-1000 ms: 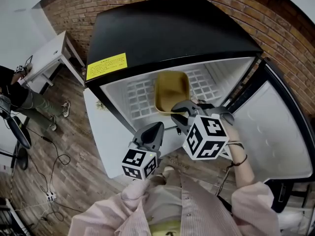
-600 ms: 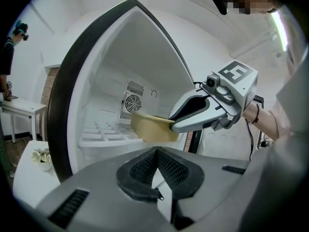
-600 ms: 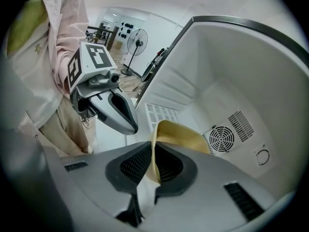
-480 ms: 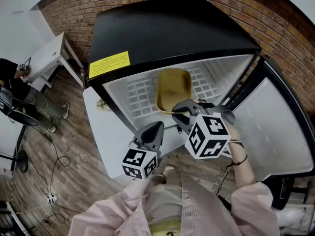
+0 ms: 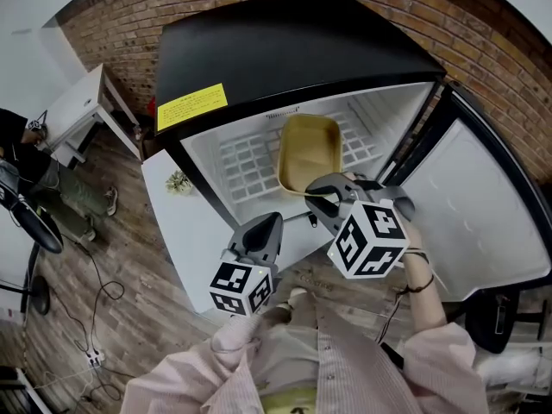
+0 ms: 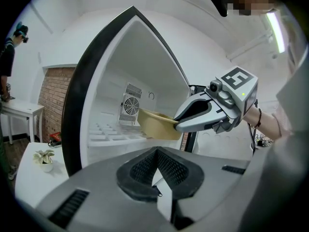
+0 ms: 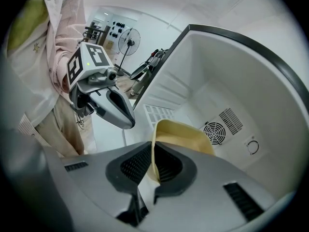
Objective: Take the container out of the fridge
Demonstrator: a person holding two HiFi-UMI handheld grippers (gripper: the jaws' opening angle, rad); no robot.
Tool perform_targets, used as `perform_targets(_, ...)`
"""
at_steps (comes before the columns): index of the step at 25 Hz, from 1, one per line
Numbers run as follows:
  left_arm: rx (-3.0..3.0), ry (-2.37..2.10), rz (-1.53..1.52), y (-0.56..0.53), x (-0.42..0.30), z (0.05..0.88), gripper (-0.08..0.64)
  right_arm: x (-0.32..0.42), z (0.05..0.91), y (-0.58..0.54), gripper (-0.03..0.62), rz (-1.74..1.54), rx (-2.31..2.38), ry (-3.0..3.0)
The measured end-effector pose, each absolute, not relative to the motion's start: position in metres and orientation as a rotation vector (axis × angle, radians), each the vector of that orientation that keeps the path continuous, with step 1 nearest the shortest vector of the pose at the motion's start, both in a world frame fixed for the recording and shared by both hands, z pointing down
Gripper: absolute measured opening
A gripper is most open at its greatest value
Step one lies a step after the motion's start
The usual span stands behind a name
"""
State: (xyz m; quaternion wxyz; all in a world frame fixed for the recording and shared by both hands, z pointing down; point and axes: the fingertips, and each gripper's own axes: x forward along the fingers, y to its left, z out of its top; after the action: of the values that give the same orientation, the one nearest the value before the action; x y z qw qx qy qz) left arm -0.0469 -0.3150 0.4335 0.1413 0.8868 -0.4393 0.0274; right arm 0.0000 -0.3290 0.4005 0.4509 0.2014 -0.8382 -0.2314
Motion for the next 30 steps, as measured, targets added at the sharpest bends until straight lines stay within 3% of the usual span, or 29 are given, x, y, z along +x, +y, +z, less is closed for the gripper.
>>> perform_targets(30,2.6,-1.23,0.098,-0.283,-0.051,0.43,-0.008,0.049,0.408,-0.256,0.025,-0.388,0.793,-2.111)
